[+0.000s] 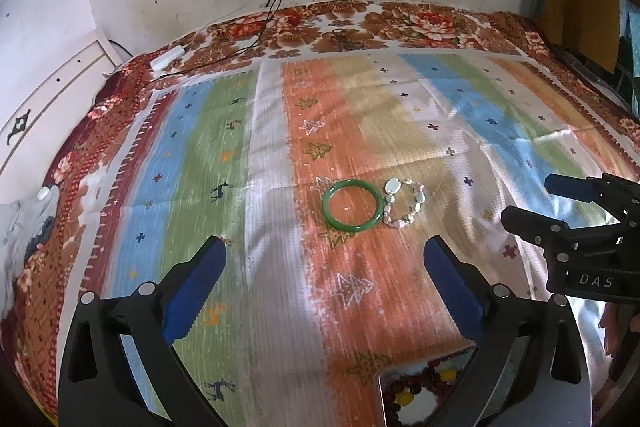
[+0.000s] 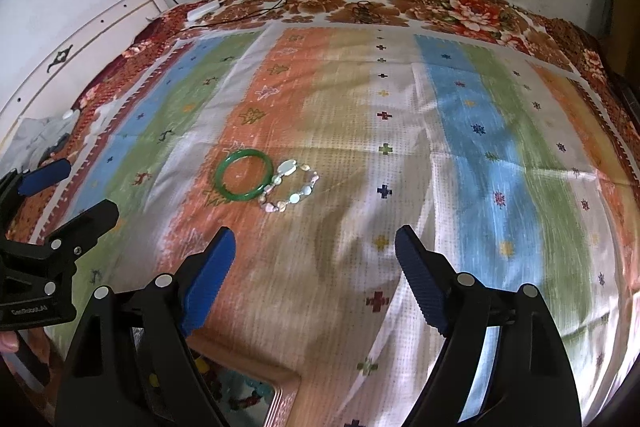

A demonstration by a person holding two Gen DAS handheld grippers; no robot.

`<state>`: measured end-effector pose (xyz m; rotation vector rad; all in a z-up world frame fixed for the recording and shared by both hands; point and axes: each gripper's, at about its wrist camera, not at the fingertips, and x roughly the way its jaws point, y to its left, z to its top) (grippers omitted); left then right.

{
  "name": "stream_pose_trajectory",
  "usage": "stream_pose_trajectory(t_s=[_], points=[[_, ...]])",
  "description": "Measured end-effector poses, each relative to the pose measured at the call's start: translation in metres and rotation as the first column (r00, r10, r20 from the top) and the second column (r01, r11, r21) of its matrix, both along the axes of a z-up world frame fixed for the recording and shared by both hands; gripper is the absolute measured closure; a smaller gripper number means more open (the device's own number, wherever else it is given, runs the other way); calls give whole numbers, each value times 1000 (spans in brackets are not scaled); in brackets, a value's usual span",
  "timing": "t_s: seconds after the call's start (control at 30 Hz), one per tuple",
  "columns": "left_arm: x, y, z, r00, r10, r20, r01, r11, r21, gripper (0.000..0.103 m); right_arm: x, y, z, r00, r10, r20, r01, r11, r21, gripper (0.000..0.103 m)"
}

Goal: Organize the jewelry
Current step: 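Move both tools toward the green bangle and white-pink bracelet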

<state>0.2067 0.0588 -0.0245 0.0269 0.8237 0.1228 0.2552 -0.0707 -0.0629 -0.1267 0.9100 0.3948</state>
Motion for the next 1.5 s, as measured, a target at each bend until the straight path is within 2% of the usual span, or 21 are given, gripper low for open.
stream_pose_trajectory(t_s=[0.23,0.37,0.5,0.8,0.93,1.13,1.5], points=[[21,9,-12,1000,19,-17,-19,1000,4,6,11,7,-6,1000,10,-10,-10,1000,-11,21],[32,18,-19,998,39,-49,-40,999,-26,6,20,9,-12,1000,13,-21,-13,1000,-13,21],[41,22,-26,997,47,-68,-50,998,-49,6,33,9,-22,998,5,-69,-3,1000,19,21],[63,23,-42,992,52,-117,-54,998,-20,6,56,19,-40,995,-5,-99,3,1000,-18,21],[75,27,-53,988,59,-145,-65,997,-37,6,66,23,-52,991,-14,-135,11,1000,-22,21],[88,34,-68,983,86,-164,-86,996,9,6,81,23,-71,982,-47,-184,41,999,-35,21],[105,40,-87,977,62,-204,-74,996,-52,6,99,29,-82,977,-61,-202,54,998,-39,21]])
